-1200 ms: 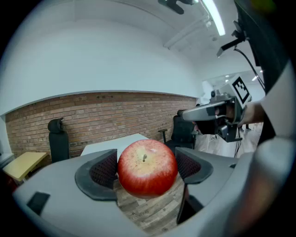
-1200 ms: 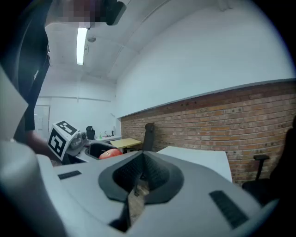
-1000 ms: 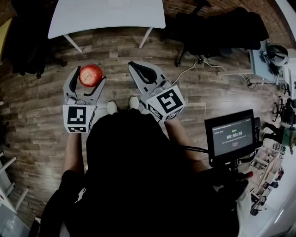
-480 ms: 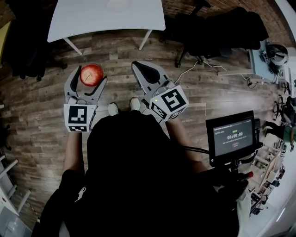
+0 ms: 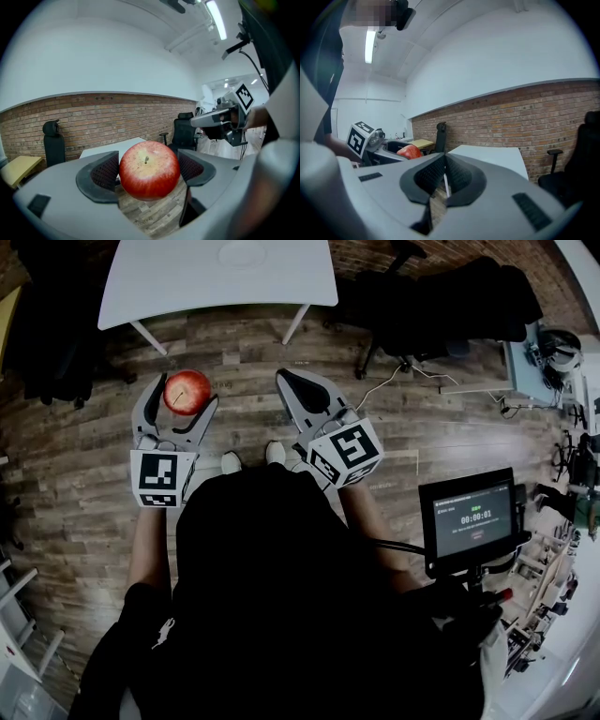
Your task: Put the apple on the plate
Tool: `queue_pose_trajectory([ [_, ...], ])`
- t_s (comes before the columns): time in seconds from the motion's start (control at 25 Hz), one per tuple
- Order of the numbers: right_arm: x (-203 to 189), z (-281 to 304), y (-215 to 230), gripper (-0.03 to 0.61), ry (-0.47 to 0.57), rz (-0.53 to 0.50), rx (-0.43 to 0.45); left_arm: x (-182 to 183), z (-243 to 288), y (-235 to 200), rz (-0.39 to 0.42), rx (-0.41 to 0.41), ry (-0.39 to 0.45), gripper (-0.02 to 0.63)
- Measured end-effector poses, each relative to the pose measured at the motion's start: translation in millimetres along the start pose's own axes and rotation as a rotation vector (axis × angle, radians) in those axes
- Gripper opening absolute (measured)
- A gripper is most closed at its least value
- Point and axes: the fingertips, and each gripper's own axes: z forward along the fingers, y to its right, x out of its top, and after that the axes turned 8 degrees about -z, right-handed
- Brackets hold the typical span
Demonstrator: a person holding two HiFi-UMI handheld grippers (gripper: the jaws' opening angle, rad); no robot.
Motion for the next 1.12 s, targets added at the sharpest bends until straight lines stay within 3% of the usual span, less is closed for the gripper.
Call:
queue_pose_trajectory([
  [0.44,-8,13,-2,0.003,-0.017,0.005,-0.034,-13,5,-16,-0.003,-0.021,-0.004,0.4],
  [0.72,-7,29,-30,0.003,-0.026,-0.012,-0.048,-33,-32,-50,-0.026,0.014,0.006,0.4],
  [1.12,-7,32,-32,0.003,-0.034,-0.02,-0.039,-39,-34,-59,-0.043,0.036,0.006,0.4],
])
